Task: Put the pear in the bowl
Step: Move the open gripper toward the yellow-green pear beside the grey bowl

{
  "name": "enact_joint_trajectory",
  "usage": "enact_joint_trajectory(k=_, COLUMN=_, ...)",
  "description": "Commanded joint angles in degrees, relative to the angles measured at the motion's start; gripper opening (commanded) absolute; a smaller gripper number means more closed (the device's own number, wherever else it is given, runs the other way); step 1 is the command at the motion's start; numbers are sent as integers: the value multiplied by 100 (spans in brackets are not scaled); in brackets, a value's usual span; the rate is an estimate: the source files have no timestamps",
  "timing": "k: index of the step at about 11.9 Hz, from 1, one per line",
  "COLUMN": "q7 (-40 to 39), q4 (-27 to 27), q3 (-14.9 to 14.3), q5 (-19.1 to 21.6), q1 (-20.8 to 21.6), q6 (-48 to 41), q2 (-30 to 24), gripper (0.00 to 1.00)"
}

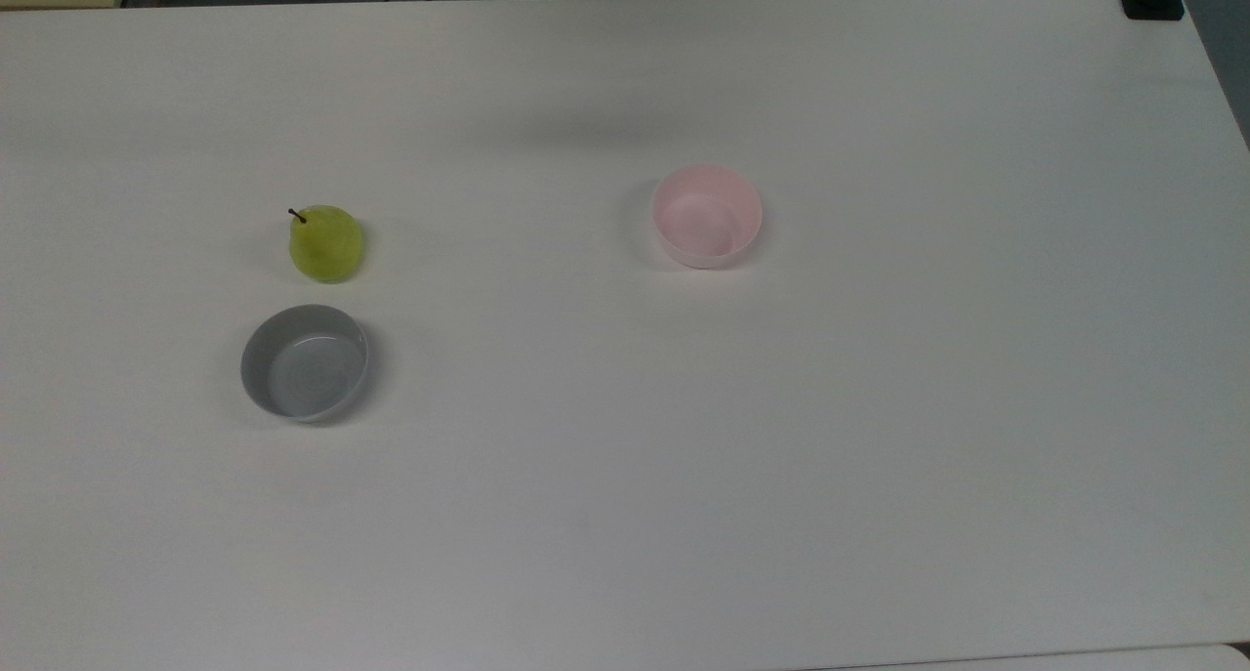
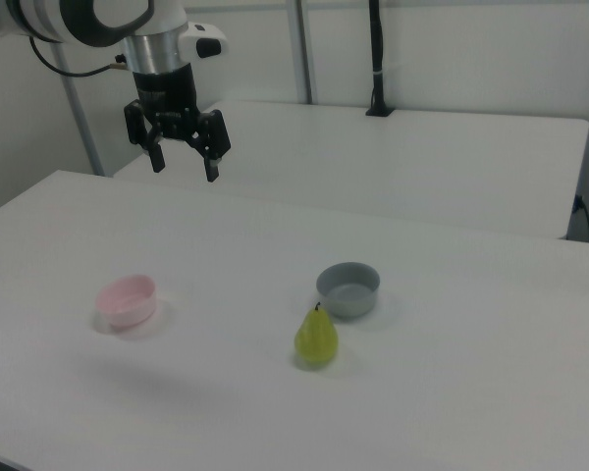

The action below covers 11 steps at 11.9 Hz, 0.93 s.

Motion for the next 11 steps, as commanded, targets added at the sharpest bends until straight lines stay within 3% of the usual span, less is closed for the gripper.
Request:
enact_joint_trajectory(k=1, q7=-25, q4=-123, q3=-63, q5=-87, q1=95, q6=166, q2=-59, gripper=100)
enact_joint_trajectory(k=9, q7=-155, q4=-114, q3=-63, q5=-96, q1=43, q6=166, q2=-41, gripper=100)
enact_joint_trajectory(k=11, q7=-1090, q4=-114, q3=-72, q5=-122, q1=-45, q6=140, q2=-68, gripper=100)
